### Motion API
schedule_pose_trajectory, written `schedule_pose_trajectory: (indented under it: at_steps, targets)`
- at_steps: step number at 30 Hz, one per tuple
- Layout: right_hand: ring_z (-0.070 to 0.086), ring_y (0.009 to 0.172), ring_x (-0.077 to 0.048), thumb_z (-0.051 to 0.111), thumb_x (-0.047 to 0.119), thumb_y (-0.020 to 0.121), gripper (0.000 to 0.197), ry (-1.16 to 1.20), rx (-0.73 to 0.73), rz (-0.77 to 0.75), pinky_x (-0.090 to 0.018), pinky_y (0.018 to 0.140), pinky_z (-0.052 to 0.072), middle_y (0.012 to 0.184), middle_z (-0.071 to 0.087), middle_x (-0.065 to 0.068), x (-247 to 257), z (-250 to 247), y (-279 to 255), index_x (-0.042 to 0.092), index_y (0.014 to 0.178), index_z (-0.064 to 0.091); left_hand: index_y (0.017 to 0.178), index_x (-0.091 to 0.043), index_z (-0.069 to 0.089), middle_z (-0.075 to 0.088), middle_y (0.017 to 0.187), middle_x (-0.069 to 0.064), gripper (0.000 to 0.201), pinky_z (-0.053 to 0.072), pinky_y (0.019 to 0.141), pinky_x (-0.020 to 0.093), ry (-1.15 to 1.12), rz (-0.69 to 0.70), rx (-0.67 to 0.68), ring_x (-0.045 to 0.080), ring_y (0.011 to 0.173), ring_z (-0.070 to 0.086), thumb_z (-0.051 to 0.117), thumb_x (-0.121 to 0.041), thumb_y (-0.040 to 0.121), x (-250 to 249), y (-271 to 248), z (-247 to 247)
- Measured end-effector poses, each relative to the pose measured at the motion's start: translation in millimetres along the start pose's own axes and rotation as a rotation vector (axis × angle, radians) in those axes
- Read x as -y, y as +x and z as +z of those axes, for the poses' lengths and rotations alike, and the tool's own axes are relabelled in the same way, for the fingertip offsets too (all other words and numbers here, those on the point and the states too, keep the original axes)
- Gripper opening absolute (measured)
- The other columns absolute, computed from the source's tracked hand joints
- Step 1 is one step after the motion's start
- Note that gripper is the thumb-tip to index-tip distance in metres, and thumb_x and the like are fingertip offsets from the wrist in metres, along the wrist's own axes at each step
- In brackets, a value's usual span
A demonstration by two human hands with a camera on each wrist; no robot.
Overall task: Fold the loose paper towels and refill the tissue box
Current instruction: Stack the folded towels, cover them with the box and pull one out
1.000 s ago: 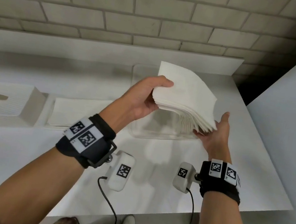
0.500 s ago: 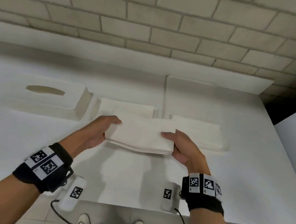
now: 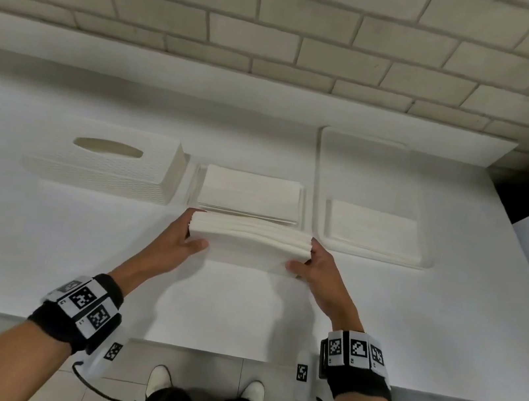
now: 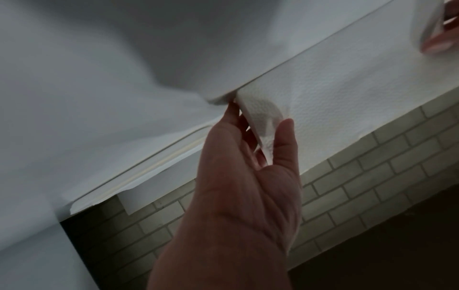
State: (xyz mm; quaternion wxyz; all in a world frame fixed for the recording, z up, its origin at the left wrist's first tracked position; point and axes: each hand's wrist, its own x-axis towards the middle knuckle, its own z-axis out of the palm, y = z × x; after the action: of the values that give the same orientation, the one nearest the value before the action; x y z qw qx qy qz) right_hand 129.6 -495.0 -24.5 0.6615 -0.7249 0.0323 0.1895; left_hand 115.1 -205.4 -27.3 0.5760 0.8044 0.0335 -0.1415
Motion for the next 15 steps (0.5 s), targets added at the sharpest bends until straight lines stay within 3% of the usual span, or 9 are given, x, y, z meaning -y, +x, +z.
schedule_pose_trajectory:
  at_steps: [2,5,6,7,9,11,13,15]
  targets:
    - [0.065,0.091,-0.014,0.061,-0.009,0.084,0.039,-0.017,-0.008,-0.011,-0.030,0.080,0.050,0.103,0.071,-0.003,-3.5,-0.6,-0.2,0.012,0.117,0.062,0.123,-0.041,0.045,0.062,0.118,0.003,0.041,0.048,0.091,0.042,0.061,0.038,-0.003,0.026,0.100,0.060,0.059,-0.018,0.093,1.2,1.7,-1.2]
    - [0.063,0.084,-0.003,0.061,-0.012,0.085,0.038,-0.036,-0.023,-0.032,-0.023,0.078,0.048,0.092,0.071,0.013,-4.1,-1.0,-1.8,0.017,0.110,0.064,0.112,-0.038,0.044,0.058,0.109,-0.007,0.043,0.043,0.086,0.025,0.061,0.104,-0.012,-0.008,0.094,0.057,0.055,-0.001,0.094,0.0,3.6,0.6]
    - [0.063,0.082,-0.001,0.061,-0.012,0.084,0.038,-0.042,-0.025,-0.035,-0.021,0.077,0.048,0.088,0.071,0.016,-5.2,-2.0,-2.5,0.018,0.108,0.064,0.112,-0.039,0.043,0.056,0.112,-0.009,0.046,0.041,0.090,0.022,0.062,0.115,-0.001,-0.011,0.098,0.054,0.054,0.001,0.094,-1.0,3.4,1.1]
    - [0.063,0.082,-0.001,0.061,-0.012,0.084,0.038,-0.051,-0.027,-0.032,-0.022,0.078,0.049,0.088,0.071,0.014,-5.8,-2.9,-3.8,0.017,0.108,0.064,0.114,-0.041,0.042,0.055,0.116,-0.010,0.048,0.039,0.094,0.021,0.063,0.120,0.008,-0.009,0.105,0.053,0.055,0.001,0.094,0.1,3.3,1.0]
    - [0.065,0.089,-0.010,0.063,-0.009,0.084,0.032,-0.066,-0.028,-0.035,-0.033,0.085,0.050,0.097,0.073,0.000,-8.9,-4.5,-5.8,0.012,0.109,0.065,0.121,-0.041,0.040,0.054,0.127,-0.008,0.050,0.036,0.105,0.025,0.053,0.127,0.017,0.004,0.121,0.050,0.056,-0.002,0.094,4.1,3.3,-0.1]
    - [0.065,0.095,-0.017,0.064,-0.005,0.084,0.030,-0.068,-0.033,-0.046,-0.039,0.091,0.050,0.106,0.072,-0.010,-11.5,-5.2,-6.0,0.011,0.110,0.065,0.129,-0.032,0.040,0.053,0.131,-0.005,0.048,0.034,0.110,0.030,0.035,0.129,0.009,0.008,0.125,0.049,0.056,-0.004,0.094,7.3,3.8,0.3]
    - [0.065,0.095,-0.013,0.063,-0.005,0.085,0.032,-0.064,-0.038,-0.051,-0.037,0.091,0.049,0.103,0.072,-0.001,-12.2,-4.6,-5.9,0.014,0.112,0.065,0.127,-0.026,0.041,0.056,0.123,-0.009,0.043,0.039,0.105,0.025,0.032,0.141,-0.008,-0.003,0.115,0.053,0.055,-0.002,0.095,9.6,5.6,2.4]
    - [0.063,0.090,-0.009,0.063,-0.005,0.086,0.033,-0.071,-0.041,-0.060,-0.034,0.088,0.048,0.098,0.071,0.006,-12.8,-4.8,-5.6,0.014,0.113,0.066,0.117,-0.033,0.044,0.058,0.113,-0.015,0.041,0.043,0.094,0.017,0.045,0.157,-0.029,-0.013,0.102,0.055,0.053,0.001,0.095,10.7,7.2,4.0]
